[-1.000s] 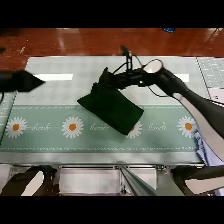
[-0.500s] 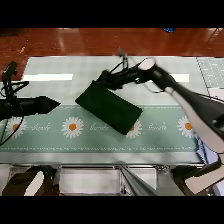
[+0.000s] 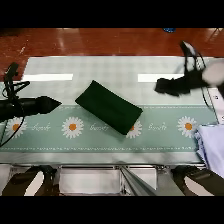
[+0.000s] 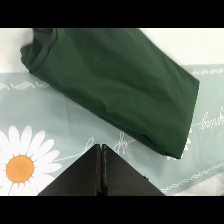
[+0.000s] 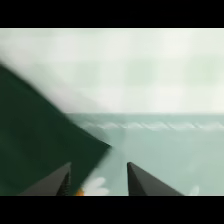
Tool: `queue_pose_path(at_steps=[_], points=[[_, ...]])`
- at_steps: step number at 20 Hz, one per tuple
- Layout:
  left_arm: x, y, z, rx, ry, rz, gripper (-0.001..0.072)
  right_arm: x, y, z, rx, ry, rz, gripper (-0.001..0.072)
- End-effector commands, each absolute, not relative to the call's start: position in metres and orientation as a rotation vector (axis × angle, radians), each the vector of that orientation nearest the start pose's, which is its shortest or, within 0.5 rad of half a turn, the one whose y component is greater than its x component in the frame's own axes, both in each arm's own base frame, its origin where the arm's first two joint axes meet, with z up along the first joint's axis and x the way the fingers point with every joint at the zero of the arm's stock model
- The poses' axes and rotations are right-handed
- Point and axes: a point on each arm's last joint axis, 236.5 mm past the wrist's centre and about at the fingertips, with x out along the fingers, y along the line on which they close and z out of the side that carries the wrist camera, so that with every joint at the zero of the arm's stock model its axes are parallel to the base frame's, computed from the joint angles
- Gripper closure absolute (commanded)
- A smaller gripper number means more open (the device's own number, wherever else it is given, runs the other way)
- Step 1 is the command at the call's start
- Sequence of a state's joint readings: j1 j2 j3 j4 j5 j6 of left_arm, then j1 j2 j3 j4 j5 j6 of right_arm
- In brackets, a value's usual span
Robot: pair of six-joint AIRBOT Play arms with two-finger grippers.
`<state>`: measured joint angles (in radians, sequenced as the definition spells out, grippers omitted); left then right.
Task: Fold the shirts.
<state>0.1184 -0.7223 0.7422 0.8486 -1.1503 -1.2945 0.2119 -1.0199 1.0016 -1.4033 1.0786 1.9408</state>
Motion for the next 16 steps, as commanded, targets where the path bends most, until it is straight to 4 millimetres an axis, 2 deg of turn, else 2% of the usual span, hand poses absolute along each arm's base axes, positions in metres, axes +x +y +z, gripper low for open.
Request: queue_pose_path(at_steps=[1,2,3,5,8,12,16], points=[[0.29,-0.108,0.09,-0.447,0.946,-0.438,0.0691,0.301,0.103,-0.011,0.747,1.052,-0.083,0.03],[0.29,-0.108,0.09,-0.447,0.946,-0.438,0.0691,0.294,0.124,-0.03,0.904,1.064,-0.059,0.03],[0.29,-0.108,0.09,-0.447,0.946,-0.438,0.0691,0.29,0.139,-0.043,0.969,1.067,-0.031,0.0301],[0.29,-0.108,0.089,-0.448,0.947,-0.439,0.0691,0.278,0.164,-0.068,0.96,1.147,0.001,0.0301],[0.289,-0.108,0.089,-0.451,0.949,-0.439,0.0691,0.273,0.193,-0.094,0.928,1.237,0.022,0.03],[0.289,-0.108,0.089,-0.464,0.953,-0.432,0.0691,0.294,0.224,-0.094,0.916,1.268,0.116,0.03],[0.289,-0.108,0.09,-0.464,0.952,-0.431,0.0691,0.303,0.26,-0.103,0.945,1.374,0.211,0.0316]])
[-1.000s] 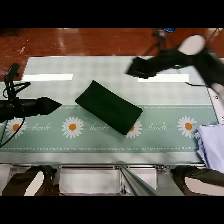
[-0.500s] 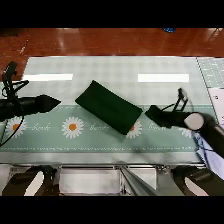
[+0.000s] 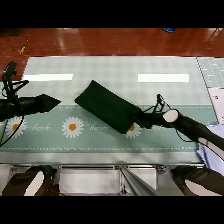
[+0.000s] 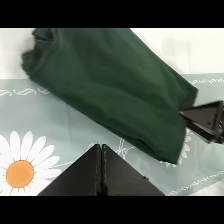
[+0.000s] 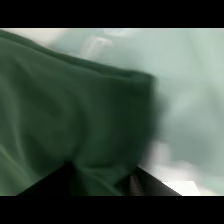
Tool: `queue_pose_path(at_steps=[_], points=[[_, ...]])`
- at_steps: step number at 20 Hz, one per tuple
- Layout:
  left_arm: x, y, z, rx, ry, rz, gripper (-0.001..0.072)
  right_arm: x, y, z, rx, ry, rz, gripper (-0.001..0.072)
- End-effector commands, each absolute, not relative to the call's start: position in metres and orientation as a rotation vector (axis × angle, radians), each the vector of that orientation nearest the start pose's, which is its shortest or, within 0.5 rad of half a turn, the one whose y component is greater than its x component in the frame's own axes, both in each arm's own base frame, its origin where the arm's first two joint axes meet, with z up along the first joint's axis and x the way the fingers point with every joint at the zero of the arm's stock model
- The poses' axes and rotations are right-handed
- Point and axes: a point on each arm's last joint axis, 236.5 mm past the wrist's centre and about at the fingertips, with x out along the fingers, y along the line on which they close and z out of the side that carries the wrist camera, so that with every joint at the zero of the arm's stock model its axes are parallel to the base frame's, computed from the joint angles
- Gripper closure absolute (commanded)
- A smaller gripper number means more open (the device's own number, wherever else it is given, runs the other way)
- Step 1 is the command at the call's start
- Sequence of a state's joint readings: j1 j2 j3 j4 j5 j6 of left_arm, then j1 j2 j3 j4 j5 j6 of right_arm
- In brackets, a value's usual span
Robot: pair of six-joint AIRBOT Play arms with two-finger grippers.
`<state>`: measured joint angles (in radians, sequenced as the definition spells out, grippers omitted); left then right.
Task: Fold the shirts.
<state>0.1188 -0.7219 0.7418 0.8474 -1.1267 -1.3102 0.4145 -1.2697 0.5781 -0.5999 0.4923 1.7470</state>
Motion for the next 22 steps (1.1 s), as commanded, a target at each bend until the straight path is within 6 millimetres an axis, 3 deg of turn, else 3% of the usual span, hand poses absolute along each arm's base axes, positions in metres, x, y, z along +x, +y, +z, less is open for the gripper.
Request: queue_pose_path(at_steps=[1,2,3,7,10,13,15,19,22], points=[[0.289,-0.108,0.09,-0.464,0.952,-0.431,0.0691,0.308,0.272,-0.101,0.945,1.383,0.265,0.0434],[0.289,-0.108,0.09,-0.464,0.952,-0.431,0.0691,0.316,0.286,-0.092,0.932,1.366,0.355,0.0641],[0.289,-0.108,0.09,-0.464,0.952,-0.431,0.0691,0.326,0.298,-0.076,0.906,1.33,0.452,0.0684],[0.289,-0.108,0.09,-0.464,0.952,-0.431,0.0691,0.383,0.32,0.013,0.75,1.135,0.668,0.0684],[0.289,-0.108,0.089,-0.464,0.952,-0.431,0.0691,0.429,0.302,0.102,0.688,0.999,0.739,0.0684],[0.289,-0.108,0.089,-0.464,0.953,-0.432,0.0691,0.461,0.262,0.176,0.623,0.888,0.708,0.0685],[0.289,-0.108,0.089,-0.464,0.953,-0.432,0.0691,0.472,0.227,0.209,0.584,0.842,0.65,0.0685],[0.287,-0.109,0.089,-0.463,0.962,-0.437,0.0691,0.471,0.141,0.257,0.565,0.776,0.512,0.0685],[0.287,-0.109,0.089,-0.464,0.961,-0.436,0.0691,0.457,0.064,0.279,0.616,0.739,0.365,0.0684]])
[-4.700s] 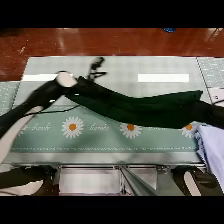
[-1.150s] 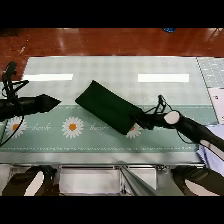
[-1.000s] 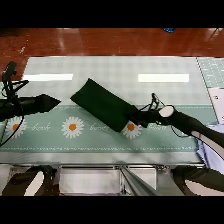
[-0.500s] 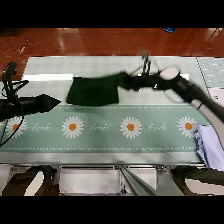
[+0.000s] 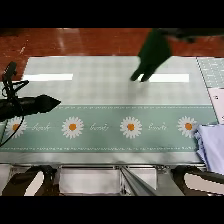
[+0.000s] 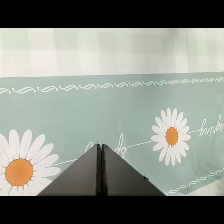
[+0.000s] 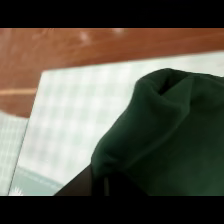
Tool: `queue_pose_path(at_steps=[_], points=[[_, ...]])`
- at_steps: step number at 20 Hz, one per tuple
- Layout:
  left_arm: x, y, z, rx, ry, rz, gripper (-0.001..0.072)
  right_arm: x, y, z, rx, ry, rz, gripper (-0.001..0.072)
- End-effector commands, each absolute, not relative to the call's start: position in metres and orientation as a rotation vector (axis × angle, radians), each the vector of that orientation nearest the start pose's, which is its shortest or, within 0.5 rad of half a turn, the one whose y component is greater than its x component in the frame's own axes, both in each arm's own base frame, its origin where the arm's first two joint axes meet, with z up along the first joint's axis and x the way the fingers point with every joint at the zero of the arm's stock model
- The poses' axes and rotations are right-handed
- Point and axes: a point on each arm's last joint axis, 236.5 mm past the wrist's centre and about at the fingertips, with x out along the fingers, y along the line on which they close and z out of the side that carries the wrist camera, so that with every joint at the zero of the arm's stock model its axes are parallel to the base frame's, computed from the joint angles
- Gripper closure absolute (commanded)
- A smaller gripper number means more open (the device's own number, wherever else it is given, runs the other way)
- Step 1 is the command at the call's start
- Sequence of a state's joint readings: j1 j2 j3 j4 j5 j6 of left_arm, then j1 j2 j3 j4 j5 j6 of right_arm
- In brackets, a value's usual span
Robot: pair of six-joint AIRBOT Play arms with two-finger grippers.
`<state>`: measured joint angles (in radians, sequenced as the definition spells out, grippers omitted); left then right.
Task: Fold the shirts.
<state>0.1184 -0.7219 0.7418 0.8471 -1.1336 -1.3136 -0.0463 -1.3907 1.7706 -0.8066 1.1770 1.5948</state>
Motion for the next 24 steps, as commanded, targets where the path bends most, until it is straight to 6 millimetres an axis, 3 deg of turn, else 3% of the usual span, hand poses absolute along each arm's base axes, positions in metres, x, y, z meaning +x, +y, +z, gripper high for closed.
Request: queue_pose_path(at_steps=[1,5,9,15,19,24], points=[[0.287,-0.109,0.089,-0.466,0.96,-0.438,0.0691,0.45,0.038,0.284,0.649,0.726,0.309,0.0684],[0.285,-0.11,0.085,-0.47,0.971,-0.436,0.069,0.411,-0.049,0.291,0.733,0.719,0.109,0.0684],[0.284,-0.11,0.082,-0.472,0.977,-0.436,0.069,0.357,-0.099,0.267,0.75,0.841,-0.113,0.0684],[0.285,-0.109,0.082,-0.469,0.973,-0.435,0.069,0.274,-0.136,0.237,0.695,1.053,-0.459,0.0685],[0.287,-0.109,0.083,-0.468,0.967,-0.432,0.069,0.239,-0.156,0.23,0.743,1.039,-0.617,0.0685],[0.286,-0.109,0.083,-0.462,0.965,-0.436,0.0691,0.136,-0.184,0.171,0.857,1.133,-0.909,0.0685]])
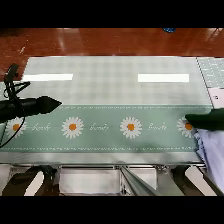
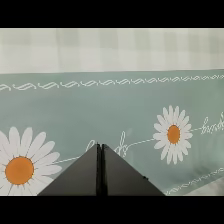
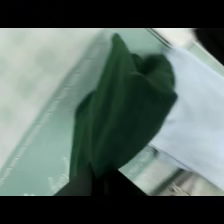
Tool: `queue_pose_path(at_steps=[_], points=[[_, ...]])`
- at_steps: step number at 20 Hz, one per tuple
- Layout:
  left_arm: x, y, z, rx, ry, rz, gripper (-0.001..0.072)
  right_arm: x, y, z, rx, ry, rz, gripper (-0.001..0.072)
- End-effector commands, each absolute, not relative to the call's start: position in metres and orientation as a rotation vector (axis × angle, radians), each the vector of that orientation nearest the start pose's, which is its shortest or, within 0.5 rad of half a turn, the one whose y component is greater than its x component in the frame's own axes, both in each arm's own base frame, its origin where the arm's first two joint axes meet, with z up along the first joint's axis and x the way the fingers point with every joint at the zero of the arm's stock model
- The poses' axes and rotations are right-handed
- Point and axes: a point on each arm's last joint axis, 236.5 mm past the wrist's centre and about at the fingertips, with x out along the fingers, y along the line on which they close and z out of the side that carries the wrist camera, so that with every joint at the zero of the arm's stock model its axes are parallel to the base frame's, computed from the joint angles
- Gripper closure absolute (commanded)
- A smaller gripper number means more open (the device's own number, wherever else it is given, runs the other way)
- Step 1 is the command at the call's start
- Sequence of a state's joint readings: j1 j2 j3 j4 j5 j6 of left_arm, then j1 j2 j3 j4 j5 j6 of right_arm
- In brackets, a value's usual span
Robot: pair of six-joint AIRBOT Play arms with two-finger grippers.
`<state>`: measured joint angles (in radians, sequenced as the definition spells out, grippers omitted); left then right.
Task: Fold the shirts.
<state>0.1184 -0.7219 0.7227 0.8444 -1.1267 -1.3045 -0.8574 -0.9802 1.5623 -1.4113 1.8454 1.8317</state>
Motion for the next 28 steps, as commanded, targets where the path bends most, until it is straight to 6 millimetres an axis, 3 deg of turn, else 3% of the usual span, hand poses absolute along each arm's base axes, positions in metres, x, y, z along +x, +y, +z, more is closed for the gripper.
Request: queue_pose_path(at_steps=[1,3,4,5,6,7,8,10,11,12,13,14,15,16,17,18,19,20,21,22,25,27,28], points=[[0.287,-0.109,0.083,-0.462,0.965,-0.435,0.069,0.107,-0.191,0.161,0.882,1.152,-1.004,0.0684],[0.286,-0.109,0.083,-0.462,0.965,-0.435,0.069,0.054,-0.203,0.146,0.929,1.181,-1.184,0.0684],[0.286,-0.109,0.083,-0.462,0.965,-0.436,0.069,0.041,-0.206,0.141,0.971,1.159,-1.248,0.0683],[0.286,-0.109,0.083,-0.462,0.965,-0.435,0.069,0.032,-0.206,0.136,1.01,1.144,-1.296,0.0614],[0.286,-0.109,0.083,-0.462,0.965,-0.436,0.069,0.028,-0.204,0.131,1.022,1.161,-1.306,0.0354],[0.286,-0.109,0.083,-0.449,0.962,-0.442,0.069,0.028,-0.204,0.126,1.023,1.175,-1.296,0.0298],[0.286,-0.109,0.082,-0.429,0.956,-0.453,0.069,0.031,-0.204,0.123,1.03,1.177,-1.281,0.0298],[0.305,-0.099,0.088,-0.432,0.885,-0.403,0.069,0.051,-0.21,0.119,1.028,1.154,-1.213,0.0299],[0.318,-0.093,0.095,-0.432,0.834,-0.375,0.0691,0.068,-0.216,0.119,1.03,1.12,-1.165,0.0302],[0.33,-0.088,0.106,-0.416,0.795,-0.363,0.0691,0.102,-0.221,0.122,1.035,1.048,-1.057,0.0349],[0.342,-0.086,0.121,-0.365,0.762,-0.381,0.0691,0.159,-0.222,0.137,1.057,0.913,-0.857,0.0563],[0.358,-0.084,0.14,-0.352,0.728,-0.386,0.0691,0.227,-0.213,0.171,1.04,0.744,-0.589,0.0683],[0.374,-0.083,0.163,-0.338,0.69,-0.393,0.0691,0.293,-0.192,0.223,1.023,0.55,-0.314,0.0684],[0.391,-0.086,0.19,-0.335,0.653,-0.41,0.0691,0.337,-0.165,0.267,0.983,0.427,-0.112,0.0684],[0.404,-0.093,0.215,-0.321,0.623,-0.442,0.0691,0.37,-0.129,0.292,0.897,0.394,0.033,0.0684],[0.414,-0.103,0.236,-0.297,0.603,-0.48,0.0691,0.39,-0.086,0.299,0.826,0.437,0.134,0.0684],[0.421,-0.114,0.249,-0.303,0.605,-0.51,0.0691,0.402,-0.03,0.299,0.735,0.507,0.258,0.0684],[0.425,-0.127,0.251,-0.326,0.632,-0.536,0.0692,0.405,0.017,0.293,0.59,0.557,0.361,0.0684],[0.425,-0.139,0.243,-0.304,0.661,-0.553,0.0692,0.406,0.043,0.27,0.422,0.626,0.373,0.0684],[0.424,-0.145,0.221,-0.257,0.725,-0.531,0.0692,0.405,0.043,0.231,0.275,0.742,0.261,0.0684],[0.407,-0.15,0.127,-0.12,0.978,-0.389,0.0691,0.388,0.01,0.13,-0.023,0.985,-0.069,0.0684],[0.394,-0.157,0.086,-0.091,1.074,-0.394,0.0691,0.373,0.01,0.081,-0.07,1.111,-0.087,0.0684],[0.389,-0.16,0.074,-0.099,1.109,-0.399,0.069,0.369,0.013,0.068,-0.062,1.149,-0.08,0.0684]])
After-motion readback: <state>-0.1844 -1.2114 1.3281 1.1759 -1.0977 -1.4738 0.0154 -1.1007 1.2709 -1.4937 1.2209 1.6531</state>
